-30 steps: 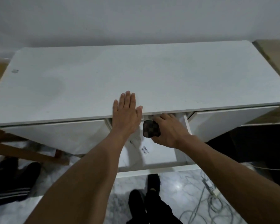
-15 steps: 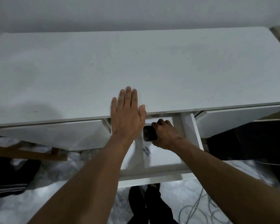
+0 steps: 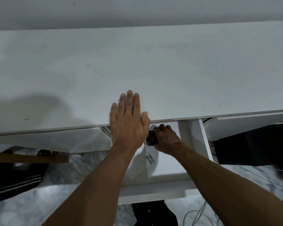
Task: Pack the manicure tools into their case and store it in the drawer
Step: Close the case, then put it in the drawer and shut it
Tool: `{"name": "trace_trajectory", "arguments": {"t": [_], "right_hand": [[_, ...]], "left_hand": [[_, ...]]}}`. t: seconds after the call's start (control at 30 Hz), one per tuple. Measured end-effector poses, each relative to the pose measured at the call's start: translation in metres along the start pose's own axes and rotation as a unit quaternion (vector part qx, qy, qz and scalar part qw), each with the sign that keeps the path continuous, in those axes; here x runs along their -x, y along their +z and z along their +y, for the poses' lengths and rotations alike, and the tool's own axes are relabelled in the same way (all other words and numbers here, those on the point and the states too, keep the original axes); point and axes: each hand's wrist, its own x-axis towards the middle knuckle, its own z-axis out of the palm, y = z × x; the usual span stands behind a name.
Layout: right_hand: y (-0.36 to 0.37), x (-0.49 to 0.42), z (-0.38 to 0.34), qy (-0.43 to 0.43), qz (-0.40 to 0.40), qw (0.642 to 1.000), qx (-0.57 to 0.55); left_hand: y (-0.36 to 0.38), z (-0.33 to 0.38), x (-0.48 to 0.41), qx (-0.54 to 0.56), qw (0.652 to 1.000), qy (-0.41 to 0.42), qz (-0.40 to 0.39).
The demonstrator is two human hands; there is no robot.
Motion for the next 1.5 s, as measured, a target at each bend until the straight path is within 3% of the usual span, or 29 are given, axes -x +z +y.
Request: {"name": "trace_trajectory", "arguments": {"t": [0.5, 0.83, 1.03, 1.37, 1.5], "right_hand": [[-0.003, 0.010, -0.001, 0.000, 0.021, 1.000, -0.017], [-0.031, 0.096, -0.011, -0.014, 0.137, 0.990, -0.038], [-0.036, 0.145, -0.014, -0.010, 0.160, 0.987, -0.029], [0.023, 0.223, -0.012, -0.018, 0.190, 0.982, -0.017], [0.053, 0.256, -0.006, 0.008, 0.163, 0.986, -0.017]], "left_hand": [[-0.002, -0.002, 0.000, 0.005, 1.000, 0.002, -0.015], [-0.035, 0.004, 0.005, 0.033, 0.993, 0.006, -0.111], [-0.049, 0.017, 0.086, 0.060, 0.989, 0.066, -0.120], [-0.028, 0.015, 0.224, 0.031, 0.992, 0.042, -0.118], [-0.025, 0.024, 0.263, 0.039, 0.991, 0.048, -0.115]]}}
